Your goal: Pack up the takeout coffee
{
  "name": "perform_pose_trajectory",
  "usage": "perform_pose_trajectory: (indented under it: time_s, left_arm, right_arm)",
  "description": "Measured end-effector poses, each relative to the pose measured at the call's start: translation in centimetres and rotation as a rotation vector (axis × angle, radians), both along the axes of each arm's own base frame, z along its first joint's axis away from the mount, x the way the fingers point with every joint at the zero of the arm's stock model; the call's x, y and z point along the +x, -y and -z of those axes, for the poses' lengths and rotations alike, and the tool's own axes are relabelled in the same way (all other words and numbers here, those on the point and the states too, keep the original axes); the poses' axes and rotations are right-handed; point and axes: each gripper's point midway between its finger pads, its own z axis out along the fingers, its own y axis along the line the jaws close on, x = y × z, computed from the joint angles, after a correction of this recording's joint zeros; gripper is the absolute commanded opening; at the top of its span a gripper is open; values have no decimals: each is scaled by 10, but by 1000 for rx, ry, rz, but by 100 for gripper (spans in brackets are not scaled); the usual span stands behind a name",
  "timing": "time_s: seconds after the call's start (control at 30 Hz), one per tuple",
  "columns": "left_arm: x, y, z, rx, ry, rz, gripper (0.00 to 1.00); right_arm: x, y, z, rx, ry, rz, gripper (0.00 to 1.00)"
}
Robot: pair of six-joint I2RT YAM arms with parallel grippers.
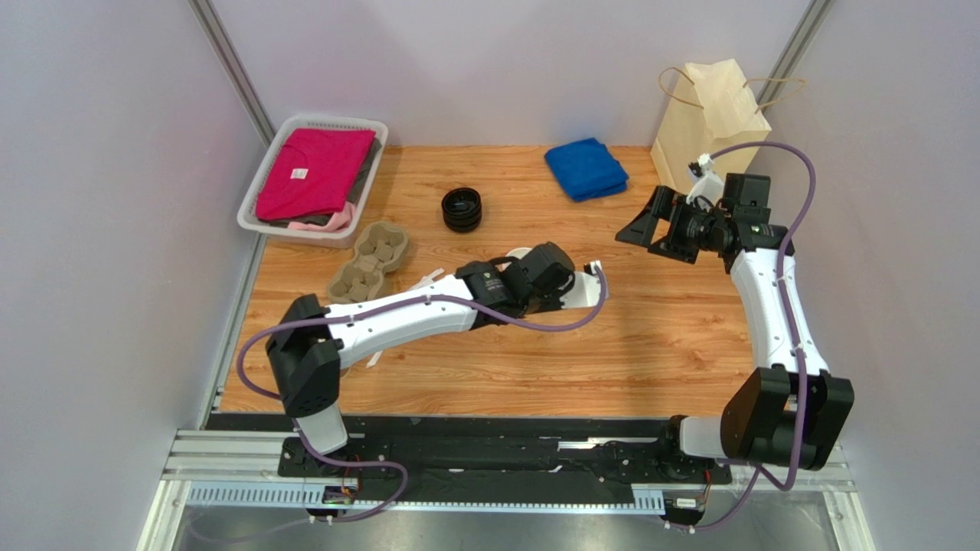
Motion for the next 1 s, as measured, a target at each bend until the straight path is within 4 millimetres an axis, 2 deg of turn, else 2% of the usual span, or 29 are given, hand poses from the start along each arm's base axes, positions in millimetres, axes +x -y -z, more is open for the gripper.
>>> perform_pose_trajectory:
  time_s: [0.2,0.4,0.47,0.6,0.67,0.73,0.83,0.9,1.0]
  left_arm:
    - [-4,23,29,7,25,7,0]
    - [-14,20,54,17,4,-10,2]
    - [-19,17,61,23,-12,-17,10]
    - [-24,18,65,9,-34,-31,40]
    - [-26,18,66,1,-48,-38,48]
    - [-28,18,67,-6,-64,-43,64]
    - [-34,16,70,-6,-98,-49,70]
    - [-40,11,70,8,-125,-48,82]
    - [-49,4,57,25,-170,-40,91]
  right_arm:
    - [-13,-1,2,-30,4,-32,100]
    - [-18,-2,5,-31,-10,-54,100]
    - [-18,-3,6,-31,-11,-60,100]
    - [-20,-4,6,-30,-11,-69,100]
    - [-21,-4,7,-28,-14,-76,100]
    - [-23,-5,7,-27,-19,-82,100]
    - [-26,-6,8,-26,-27,-89,100]
    - [-27,-6,9,-26,-32,-94,100]
    - [-29,-6,8,-25,-36,-97,100]
